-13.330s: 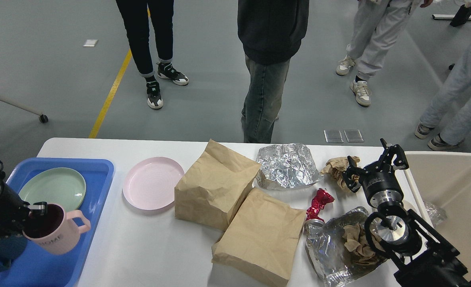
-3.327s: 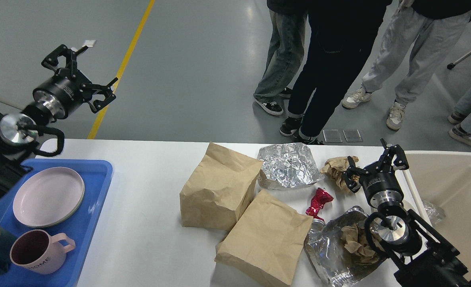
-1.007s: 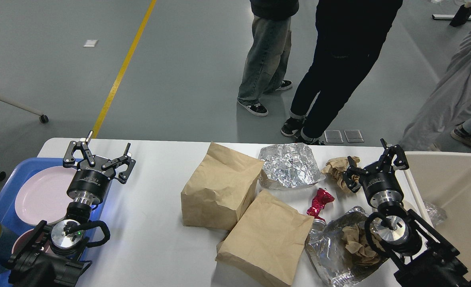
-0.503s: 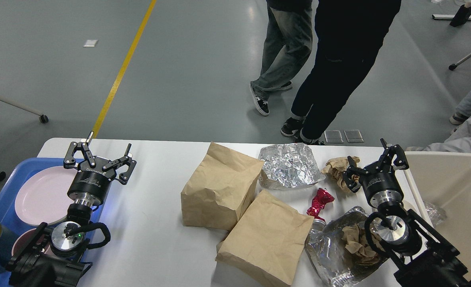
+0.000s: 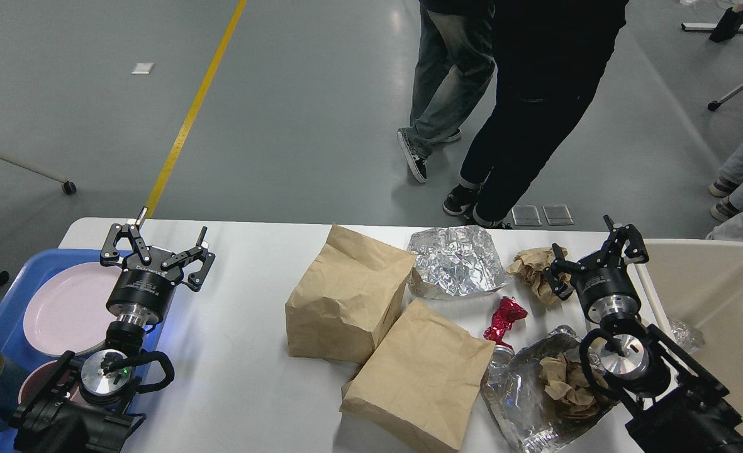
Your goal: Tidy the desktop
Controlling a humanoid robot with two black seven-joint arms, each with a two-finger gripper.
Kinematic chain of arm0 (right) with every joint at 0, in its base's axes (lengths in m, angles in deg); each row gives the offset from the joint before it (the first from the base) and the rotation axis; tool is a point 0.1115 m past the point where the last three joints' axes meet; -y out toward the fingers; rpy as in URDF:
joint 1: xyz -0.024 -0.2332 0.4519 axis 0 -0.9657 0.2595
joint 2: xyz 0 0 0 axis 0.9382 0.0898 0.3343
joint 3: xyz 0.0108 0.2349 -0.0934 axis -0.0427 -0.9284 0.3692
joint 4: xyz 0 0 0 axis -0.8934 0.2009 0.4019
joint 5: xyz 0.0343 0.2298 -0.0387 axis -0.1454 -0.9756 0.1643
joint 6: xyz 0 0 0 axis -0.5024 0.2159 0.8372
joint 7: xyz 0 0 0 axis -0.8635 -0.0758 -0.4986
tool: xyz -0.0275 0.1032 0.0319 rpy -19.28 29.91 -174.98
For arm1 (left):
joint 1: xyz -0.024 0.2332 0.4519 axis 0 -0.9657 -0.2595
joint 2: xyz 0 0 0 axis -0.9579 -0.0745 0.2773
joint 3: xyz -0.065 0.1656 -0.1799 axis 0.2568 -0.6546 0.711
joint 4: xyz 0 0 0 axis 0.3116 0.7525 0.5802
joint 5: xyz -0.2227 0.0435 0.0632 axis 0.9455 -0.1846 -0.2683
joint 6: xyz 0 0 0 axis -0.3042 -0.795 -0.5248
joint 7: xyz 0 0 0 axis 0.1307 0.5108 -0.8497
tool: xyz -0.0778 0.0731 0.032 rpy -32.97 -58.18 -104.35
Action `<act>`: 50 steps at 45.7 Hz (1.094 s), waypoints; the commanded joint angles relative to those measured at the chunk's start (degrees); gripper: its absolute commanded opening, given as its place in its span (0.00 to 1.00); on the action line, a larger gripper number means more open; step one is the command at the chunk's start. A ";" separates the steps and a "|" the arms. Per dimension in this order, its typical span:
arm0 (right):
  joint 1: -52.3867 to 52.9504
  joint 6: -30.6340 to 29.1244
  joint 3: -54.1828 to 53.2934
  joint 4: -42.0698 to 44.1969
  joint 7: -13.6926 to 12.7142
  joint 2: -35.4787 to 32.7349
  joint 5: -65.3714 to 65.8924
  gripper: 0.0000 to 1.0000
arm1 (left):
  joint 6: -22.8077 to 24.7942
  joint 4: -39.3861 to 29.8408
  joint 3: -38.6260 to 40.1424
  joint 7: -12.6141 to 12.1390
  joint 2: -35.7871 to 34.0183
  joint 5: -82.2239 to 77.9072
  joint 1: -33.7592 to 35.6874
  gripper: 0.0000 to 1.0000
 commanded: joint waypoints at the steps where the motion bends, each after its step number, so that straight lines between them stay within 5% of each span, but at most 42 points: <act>1: 1.07 -0.21 0.27 1.75 -1.90 -5.84 -1.11 1.00 | 0.00 0.00 0.00 0.00 0.04 -0.03 0.00 0.97; 8: 0.19 -0.38 0.45 2.01 -8.14 -7.34 -5.77 1.00 | 0.00 0.00 0.00 0.00 0.04 0.06 0.00 0.97; 42: -0.25 -3.28 6.69 3.60 -8.50 -7.87 -5.86 1.00 | 0.09 0.00 0.09 0.00 0.04 0.06 0.00 0.97; 50: 1.07 -11.46 6.86 3.42 -8.85 -8.13 -5.86 1.00 | 0.09 0.00 0.09 0.00 0.04 0.06 0.00 0.97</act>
